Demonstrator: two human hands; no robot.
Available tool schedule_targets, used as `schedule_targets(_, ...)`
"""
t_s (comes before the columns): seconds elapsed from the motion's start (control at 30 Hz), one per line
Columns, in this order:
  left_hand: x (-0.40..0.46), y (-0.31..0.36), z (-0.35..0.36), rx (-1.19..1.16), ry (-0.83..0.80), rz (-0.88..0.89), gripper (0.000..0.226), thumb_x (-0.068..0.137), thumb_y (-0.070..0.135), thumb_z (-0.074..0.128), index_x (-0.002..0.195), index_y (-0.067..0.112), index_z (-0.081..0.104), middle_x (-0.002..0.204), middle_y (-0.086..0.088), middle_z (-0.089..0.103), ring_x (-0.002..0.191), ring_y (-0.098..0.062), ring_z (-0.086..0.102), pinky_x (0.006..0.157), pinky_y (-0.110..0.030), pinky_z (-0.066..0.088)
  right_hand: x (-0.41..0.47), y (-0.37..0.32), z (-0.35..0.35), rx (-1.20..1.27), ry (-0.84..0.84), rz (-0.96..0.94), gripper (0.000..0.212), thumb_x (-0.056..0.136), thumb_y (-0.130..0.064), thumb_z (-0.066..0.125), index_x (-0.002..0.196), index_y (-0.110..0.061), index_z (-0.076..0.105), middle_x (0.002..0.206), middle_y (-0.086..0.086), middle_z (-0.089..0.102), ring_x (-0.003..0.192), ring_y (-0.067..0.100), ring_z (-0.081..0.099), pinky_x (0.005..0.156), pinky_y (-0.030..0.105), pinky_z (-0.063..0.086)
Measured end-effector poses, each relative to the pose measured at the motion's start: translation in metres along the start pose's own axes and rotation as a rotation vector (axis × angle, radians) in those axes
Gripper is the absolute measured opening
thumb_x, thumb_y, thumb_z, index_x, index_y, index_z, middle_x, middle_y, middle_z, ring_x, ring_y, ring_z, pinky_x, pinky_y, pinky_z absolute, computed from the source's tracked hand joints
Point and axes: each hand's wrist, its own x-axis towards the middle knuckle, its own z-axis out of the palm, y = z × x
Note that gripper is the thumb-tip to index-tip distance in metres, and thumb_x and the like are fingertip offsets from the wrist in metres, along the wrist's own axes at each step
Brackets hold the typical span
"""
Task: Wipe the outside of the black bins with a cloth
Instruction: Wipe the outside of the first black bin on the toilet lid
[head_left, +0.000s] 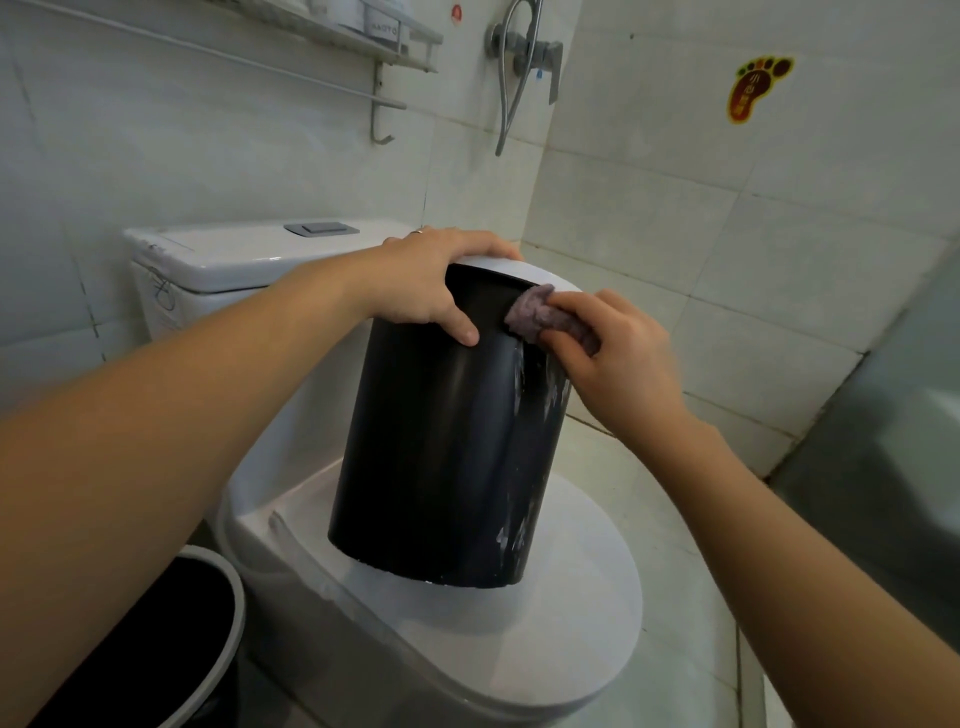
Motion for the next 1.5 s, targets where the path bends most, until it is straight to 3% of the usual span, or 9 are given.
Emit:
schedule_targets(0.2,0.0,-0.002,0.0,-0.035,0.0,-0.008,0.083,0.064,0.022,0.089,0.128,0.057,0.047,0.135,0.01,0.053,0.123,-0.024,0.05,0.106,-0.049,0.042,-0.004,-0.003,0.001,0.039,0.022,0.025,0.028,0.089,-0.027,0.071,0.115,-0.019,0.069,0.095,0.002,0.065,0.082,0.022,0.06,0.069,0.034,0.048)
schedule_targets(0.53,-0.001,-0.002,0.002,-0.074,-0.001,-0.006,0.084,0.057,0.027,0.088,0.124,0.06,0.049,0.135,0.008,0.054,0.124,-0.025,0.05,0.106,-0.047,0.043,-0.048,-0.01,0.0,0.034,-0.101,-0.259,0.026,0.084,-0.016,0.071,0.11,-0.012,0.072,0.088,0.005,0.063,0.076,0.024,0.06,0.058,0.038,0.052)
schedule_targets(0.77,0.0,0.001,0.004,-0.057,0.014,-0.006,0.081,0.062,0.023,0.088,0.123,0.06,0.049,0.133,0.011,0.054,0.123,-0.024,0.05,0.106,-0.048,0.042,-0.012,-0.009,0.003,0.062,0.009,-0.015,0.028,0.088,-0.019,0.071,0.115,-0.015,0.07,0.099,0.005,0.065,0.084,0.025,0.062,0.07,0.037,0.051)
schedule_targets(0.9,-0.002,-0.003,0.002,-0.076,0.026,0.001,0.082,0.061,0.018,0.089,0.124,0.055,0.052,0.13,0.014,0.057,0.122,-0.021,0.053,0.106,-0.046,0.043,-0.044,-0.009,0.002,0.095,-0.086,-0.185,0.024,0.087,-0.019,0.068,0.11,-0.012,0.07,0.09,0.004,0.06,0.074,0.022,0.057,0.062,0.039,0.051)
schedule_targets(1.03,-0.003,-0.004,0.002,-0.098,0.028,-0.006,0.082,0.062,0.017,0.089,0.121,0.058,0.051,0.13,0.012,0.056,0.12,-0.021,0.053,0.105,-0.045,0.044,-0.067,-0.007,0.0,0.084,-0.212,-0.294,0.025,0.087,-0.019,0.068,0.111,-0.012,0.07,0.094,0.004,0.063,0.08,0.023,0.06,0.062,0.04,0.053)
schedule_targets(1.27,-0.002,-0.001,0.003,-0.111,0.021,0.016,0.08,0.062,0.015,0.089,0.116,0.06,0.051,0.129,0.011,0.057,0.118,-0.021,0.055,0.102,-0.046,0.047,-0.028,-0.013,0.003,0.077,-0.036,-0.062,0.028,0.088,-0.017,0.071,0.115,-0.013,0.069,0.094,0.006,0.063,0.08,0.024,0.06,0.065,0.044,0.052)
schedule_targets(1.5,-0.003,-0.004,0.003,-0.139,0.04,0.02,0.079,0.061,0.011,0.088,0.114,0.057,0.052,0.125,0.016,0.058,0.116,-0.017,0.055,0.104,-0.041,0.046,-0.086,-0.015,0.008,0.088,-0.164,-0.273,0.022,0.089,-0.019,0.067,0.109,-0.012,0.07,0.092,0.005,0.061,0.079,0.023,0.058,0.062,0.039,0.051)
